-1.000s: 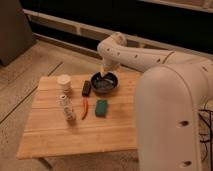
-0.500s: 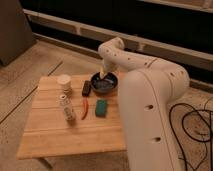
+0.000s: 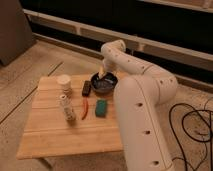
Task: Push the ceramic bowl across the table
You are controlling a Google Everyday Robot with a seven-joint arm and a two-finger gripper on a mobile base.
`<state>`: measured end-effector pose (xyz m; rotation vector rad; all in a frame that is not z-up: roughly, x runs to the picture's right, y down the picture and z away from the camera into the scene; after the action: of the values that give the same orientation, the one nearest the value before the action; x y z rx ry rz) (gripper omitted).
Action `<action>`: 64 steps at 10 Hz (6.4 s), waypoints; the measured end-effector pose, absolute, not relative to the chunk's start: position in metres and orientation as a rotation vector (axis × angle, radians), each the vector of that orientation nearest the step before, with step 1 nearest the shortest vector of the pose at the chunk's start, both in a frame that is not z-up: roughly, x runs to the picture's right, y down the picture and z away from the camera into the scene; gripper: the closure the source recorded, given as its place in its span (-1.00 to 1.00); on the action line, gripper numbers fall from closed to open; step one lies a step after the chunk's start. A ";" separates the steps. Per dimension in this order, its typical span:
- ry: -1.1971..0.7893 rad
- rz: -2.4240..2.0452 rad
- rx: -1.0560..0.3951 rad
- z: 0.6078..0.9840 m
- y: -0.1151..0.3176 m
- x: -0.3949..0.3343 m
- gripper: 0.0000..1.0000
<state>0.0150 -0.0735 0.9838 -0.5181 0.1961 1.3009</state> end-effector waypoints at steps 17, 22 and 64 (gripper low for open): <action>0.166 1.335 -0.419 0.954 -0.038 -0.028 -0.30; 0.169 1.552 -0.324 0.930 0.006 -0.007 -0.30; 0.134 1.897 -0.355 0.968 0.031 0.064 -0.30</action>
<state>0.0637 0.0313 0.9679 -0.3552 0.1336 1.8971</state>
